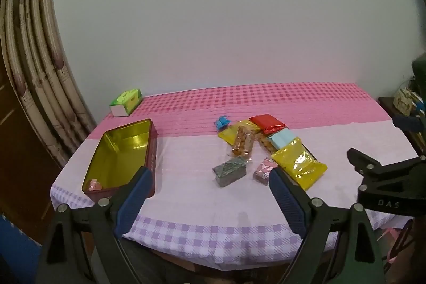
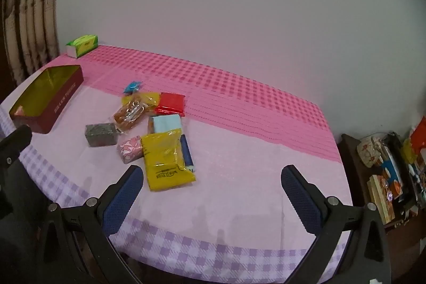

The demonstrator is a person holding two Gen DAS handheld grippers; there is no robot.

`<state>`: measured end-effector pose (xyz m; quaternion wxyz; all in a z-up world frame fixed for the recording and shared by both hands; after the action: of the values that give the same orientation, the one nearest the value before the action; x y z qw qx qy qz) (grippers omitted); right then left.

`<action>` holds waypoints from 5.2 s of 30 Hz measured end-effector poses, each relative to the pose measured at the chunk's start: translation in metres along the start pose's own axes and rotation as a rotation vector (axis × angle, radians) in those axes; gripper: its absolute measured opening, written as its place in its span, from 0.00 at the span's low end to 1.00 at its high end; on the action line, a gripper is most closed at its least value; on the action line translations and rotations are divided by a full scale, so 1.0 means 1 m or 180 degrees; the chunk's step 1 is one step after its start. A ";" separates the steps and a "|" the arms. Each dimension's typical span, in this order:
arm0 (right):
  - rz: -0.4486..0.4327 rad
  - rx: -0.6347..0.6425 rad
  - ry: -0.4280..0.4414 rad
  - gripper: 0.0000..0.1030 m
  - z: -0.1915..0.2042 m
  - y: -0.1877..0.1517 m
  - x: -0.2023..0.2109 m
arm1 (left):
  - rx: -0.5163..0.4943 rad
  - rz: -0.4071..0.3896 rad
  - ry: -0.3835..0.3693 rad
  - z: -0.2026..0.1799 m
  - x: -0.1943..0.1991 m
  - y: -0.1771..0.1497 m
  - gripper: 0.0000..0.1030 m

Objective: Organize snacks

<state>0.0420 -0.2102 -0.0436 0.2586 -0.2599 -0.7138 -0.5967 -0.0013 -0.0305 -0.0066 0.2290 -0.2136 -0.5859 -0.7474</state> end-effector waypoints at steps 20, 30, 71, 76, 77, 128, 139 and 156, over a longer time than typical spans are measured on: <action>0.0177 0.0126 0.0094 1.00 0.008 -0.006 -0.010 | -0.0075 -0.0001 0.0034 -0.012 0.001 -0.013 0.88; 0.0168 0.0158 0.0106 1.00 0.011 -0.007 -0.008 | -0.0064 -0.0028 0.0040 -0.011 0.004 -0.012 0.88; 0.0261 0.0178 0.0172 1.00 0.010 -0.012 -0.013 | 0.0097 0.0031 -0.0132 -0.002 -0.011 -0.020 0.88; 0.0324 0.0156 0.0137 1.00 0.003 -0.015 -0.023 | 0.0090 0.0102 -0.0144 -0.002 -0.040 -0.022 0.88; 0.0347 0.0146 0.0130 1.00 0.001 -0.017 -0.027 | 0.0095 0.0119 -0.0155 -0.002 -0.047 -0.022 0.88; 0.0533 0.0271 0.0233 1.00 0.015 -0.027 -0.052 | -0.0128 0.0342 -0.0575 -0.010 -0.093 0.001 0.29; 0.0444 0.0323 0.0270 1.00 0.023 -0.024 -0.038 | -0.0035 0.0034 -0.0142 0.039 -0.050 0.045 0.29; 0.0514 0.0381 0.0289 1.00 0.029 -0.030 -0.044 | 0.0327 0.0088 0.0358 0.132 -0.063 0.045 0.29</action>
<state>0.0521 -0.1885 -0.1000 0.3529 -0.2734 -0.7125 -0.5413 0.0826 0.0945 0.0209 0.2825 -0.1673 -0.6068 -0.7239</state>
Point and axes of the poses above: each gripper's, at about its wrist camera, not at the fingertips, and x roughly against the way its jaws point, z to its left, y to its top, the point moved 3 cm from there along -x, roughly the way its jaws point, and after that the axes turned 4 degrees about -x, right-handed, at the moved point
